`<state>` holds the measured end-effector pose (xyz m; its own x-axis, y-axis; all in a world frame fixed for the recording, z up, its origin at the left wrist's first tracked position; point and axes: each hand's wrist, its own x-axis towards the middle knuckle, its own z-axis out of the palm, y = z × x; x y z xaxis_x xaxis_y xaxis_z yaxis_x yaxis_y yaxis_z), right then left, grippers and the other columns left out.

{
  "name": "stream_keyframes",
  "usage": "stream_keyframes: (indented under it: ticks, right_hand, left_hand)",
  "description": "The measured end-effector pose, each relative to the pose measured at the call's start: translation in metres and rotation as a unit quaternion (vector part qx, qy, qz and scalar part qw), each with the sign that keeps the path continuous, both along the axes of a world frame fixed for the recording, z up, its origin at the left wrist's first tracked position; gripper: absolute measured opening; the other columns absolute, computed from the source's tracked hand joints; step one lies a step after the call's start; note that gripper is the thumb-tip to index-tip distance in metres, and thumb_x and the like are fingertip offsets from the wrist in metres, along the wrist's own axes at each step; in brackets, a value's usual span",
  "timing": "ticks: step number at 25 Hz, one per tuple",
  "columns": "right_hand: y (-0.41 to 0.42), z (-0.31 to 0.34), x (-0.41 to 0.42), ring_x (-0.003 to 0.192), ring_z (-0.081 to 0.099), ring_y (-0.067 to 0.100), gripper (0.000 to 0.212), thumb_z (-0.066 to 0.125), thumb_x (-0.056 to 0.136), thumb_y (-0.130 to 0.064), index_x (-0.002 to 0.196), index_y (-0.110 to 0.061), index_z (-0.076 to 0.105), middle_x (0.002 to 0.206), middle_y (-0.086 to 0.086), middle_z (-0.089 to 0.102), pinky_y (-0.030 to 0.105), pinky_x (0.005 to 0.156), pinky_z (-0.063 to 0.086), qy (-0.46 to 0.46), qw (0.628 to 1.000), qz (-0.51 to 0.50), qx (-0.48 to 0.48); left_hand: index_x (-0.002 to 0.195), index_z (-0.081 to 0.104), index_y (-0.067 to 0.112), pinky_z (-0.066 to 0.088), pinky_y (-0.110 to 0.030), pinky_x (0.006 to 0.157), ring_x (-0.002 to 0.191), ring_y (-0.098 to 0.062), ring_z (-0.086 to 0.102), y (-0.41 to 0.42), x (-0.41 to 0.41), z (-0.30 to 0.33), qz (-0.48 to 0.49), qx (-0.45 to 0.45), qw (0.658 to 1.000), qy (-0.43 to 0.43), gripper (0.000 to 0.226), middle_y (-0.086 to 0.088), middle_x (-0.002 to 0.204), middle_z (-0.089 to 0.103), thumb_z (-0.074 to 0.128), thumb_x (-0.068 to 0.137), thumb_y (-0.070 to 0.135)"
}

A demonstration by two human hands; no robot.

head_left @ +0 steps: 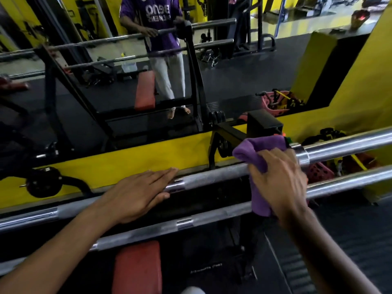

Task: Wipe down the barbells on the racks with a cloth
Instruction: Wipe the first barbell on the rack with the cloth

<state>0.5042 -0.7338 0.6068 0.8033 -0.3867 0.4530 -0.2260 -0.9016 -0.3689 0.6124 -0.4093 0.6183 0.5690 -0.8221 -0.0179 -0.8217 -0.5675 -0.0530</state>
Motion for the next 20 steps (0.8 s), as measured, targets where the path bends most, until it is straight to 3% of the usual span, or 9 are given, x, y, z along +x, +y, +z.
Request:
stream_keyframes:
  ticks: [2,4,6,8,10,14,17,20]
  right_hand:
    - [-0.002,-0.006,0.001,0.1,0.043,0.026,0.027,0.062,0.087,-0.04,0.092,-0.014,0.069,0.094,0.004,0.062,0.036,0.069,0.038,-0.044,0.998,0.008,-0.045]
    - [-0.006,-0.012,0.006,0.106,0.046,0.029,0.027,0.066,0.081,-0.038,0.09,-0.013,0.071,0.098,0.005,0.066,0.045,0.088,0.039,-0.061,0.992,0.001,-0.108]
    - [-0.01,-0.016,0.015,0.112,0.052,0.033,0.027,0.069,0.081,-0.033,0.095,-0.011,0.073,0.104,0.006,0.069,0.048,0.106,0.035,-0.068,0.987,0.007,-0.144]
    - [-0.003,-0.023,0.02,0.109,0.055,0.036,0.025,0.064,0.082,-0.028,0.096,-0.008,0.068,0.102,0.011,0.066,0.047,0.108,0.037,-0.079,0.988,0.014,-0.132]
    - [0.019,-0.026,0.024,0.099,0.056,0.037,0.019,0.059,0.082,-0.027,0.091,-0.01,0.06,0.095,0.012,0.061,0.048,0.099,0.039,-0.086,0.992,-0.009,-0.092]
    - [0.099,-0.014,0.044,0.081,0.052,0.03,0.01,0.054,0.084,-0.031,0.089,-0.023,0.05,0.08,0.005,0.057,0.043,0.082,0.036,-0.085,0.995,-0.02,-0.036]
    - [0.152,-0.02,0.046,0.087,0.055,0.028,0.022,0.051,0.088,-0.036,0.095,-0.016,0.057,0.088,0.005,0.062,0.043,0.09,0.04,-0.057,0.997,0.04,-0.04]
    - [0.134,-0.027,0.036,0.095,0.059,0.027,0.033,0.055,0.087,-0.041,0.102,-0.013,0.063,0.096,0.007,0.066,0.046,0.098,0.045,-0.045,0.988,0.107,-0.102]
  left_hand:
    - [0.162,0.012,0.028,0.049,-0.029,0.103,0.134,-0.016,0.052,0.009,0.006,0.004,-0.017,0.014,0.999,0.047,0.065,0.004,0.159,0.039,0.013,0.105,0.06]
    - [0.162,0.011,0.028,0.04,-0.022,0.105,0.139,-0.007,0.043,0.018,0.011,0.003,-0.037,0.01,0.998,0.042,0.065,0.008,0.162,0.029,0.014,0.106,0.059]
    - [0.16,-0.005,0.037,0.023,-0.016,0.114,0.144,0.006,0.015,0.021,0.019,0.002,-0.062,-0.016,0.996,0.061,0.065,0.019,0.164,0.001,0.005,0.102,0.064]
    - [0.15,-0.028,0.047,0.003,-0.01,0.116,0.141,0.014,-0.014,0.02,0.02,0.0,-0.06,0.006,0.991,0.119,0.068,0.032,0.154,-0.026,-0.009,0.09,0.072]
    - [0.149,-0.031,0.043,-0.005,-0.013,0.12,0.143,0.013,-0.023,0.019,0.023,-0.004,-0.089,-0.001,0.987,0.131,0.07,0.032,0.153,-0.03,-0.013,0.088,0.072]
    - [0.159,-0.016,0.032,0.0,-0.02,0.124,0.151,0.005,-0.01,0.029,0.027,-0.007,-0.132,-0.013,0.985,0.106,0.065,0.019,0.165,-0.017,0.002,0.102,0.058]
    - [0.161,-0.003,0.035,0.015,-0.018,0.122,0.152,0.0,0.011,0.046,0.029,-0.011,-0.113,-0.044,0.99,0.075,0.062,0.016,0.168,0.001,0.01,0.106,0.059]
    - [0.159,0.004,0.046,0.034,-0.022,0.115,0.147,0.002,0.027,0.05,0.024,-0.016,-0.087,-0.093,0.989,0.068,0.059,0.026,0.165,0.012,0.01,0.103,0.065]
